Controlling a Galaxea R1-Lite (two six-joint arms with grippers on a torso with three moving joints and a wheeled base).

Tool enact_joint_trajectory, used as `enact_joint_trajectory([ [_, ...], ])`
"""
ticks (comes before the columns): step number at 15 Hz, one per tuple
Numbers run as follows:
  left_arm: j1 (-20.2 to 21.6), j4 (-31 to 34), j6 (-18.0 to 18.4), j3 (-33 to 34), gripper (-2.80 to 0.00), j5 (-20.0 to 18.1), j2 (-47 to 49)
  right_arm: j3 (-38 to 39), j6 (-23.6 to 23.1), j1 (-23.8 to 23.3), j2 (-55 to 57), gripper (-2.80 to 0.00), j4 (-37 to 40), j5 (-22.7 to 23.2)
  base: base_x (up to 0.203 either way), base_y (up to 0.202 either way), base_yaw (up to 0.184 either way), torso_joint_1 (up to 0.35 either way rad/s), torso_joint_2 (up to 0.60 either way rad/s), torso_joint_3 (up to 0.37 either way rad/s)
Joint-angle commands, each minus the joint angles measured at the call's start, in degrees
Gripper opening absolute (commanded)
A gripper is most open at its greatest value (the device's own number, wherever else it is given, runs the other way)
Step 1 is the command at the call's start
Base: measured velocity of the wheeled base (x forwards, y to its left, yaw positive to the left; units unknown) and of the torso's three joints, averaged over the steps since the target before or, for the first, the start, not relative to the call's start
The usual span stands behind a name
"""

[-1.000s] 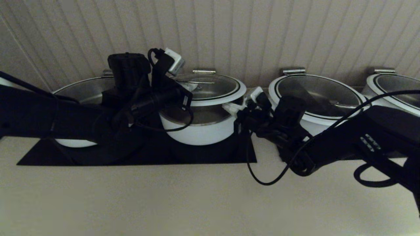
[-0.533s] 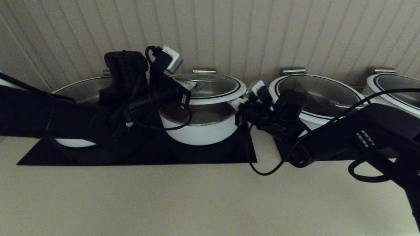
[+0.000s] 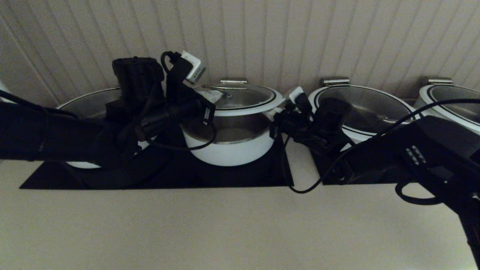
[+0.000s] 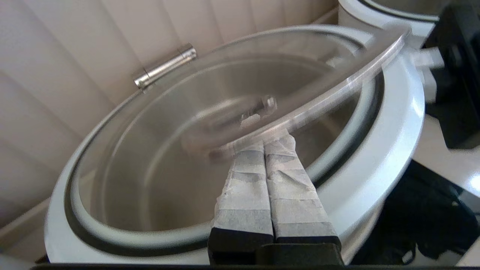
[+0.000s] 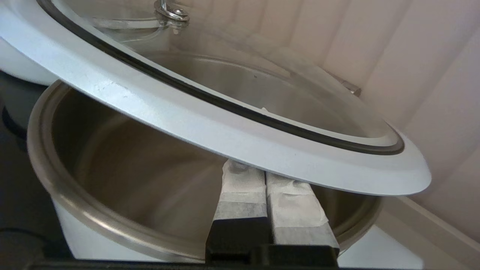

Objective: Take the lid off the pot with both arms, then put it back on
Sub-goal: Hold the pot lid with the right arm

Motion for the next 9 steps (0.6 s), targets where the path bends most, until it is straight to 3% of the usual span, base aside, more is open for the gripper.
enact_joint_trajectory([
  [1, 0.0, -0.1, 0.1, 1.5, -2.8, -0.1, -1.0, 0.1, -0.2, 0.1, -0.3, -2.8, -0.6, 0.2, 0.0, 0.0, 0.0, 0.0, 0.0, 0.0],
  [9, 0.7, 1.9, 0.1, 1.8, -2.8, -0.1, -3.7, 0.3, -0.3, 0.1, -0.2, -2.8, -0.8, 0.2, 0.0, 0.0, 0.0, 0.0, 0.0, 0.0],
])
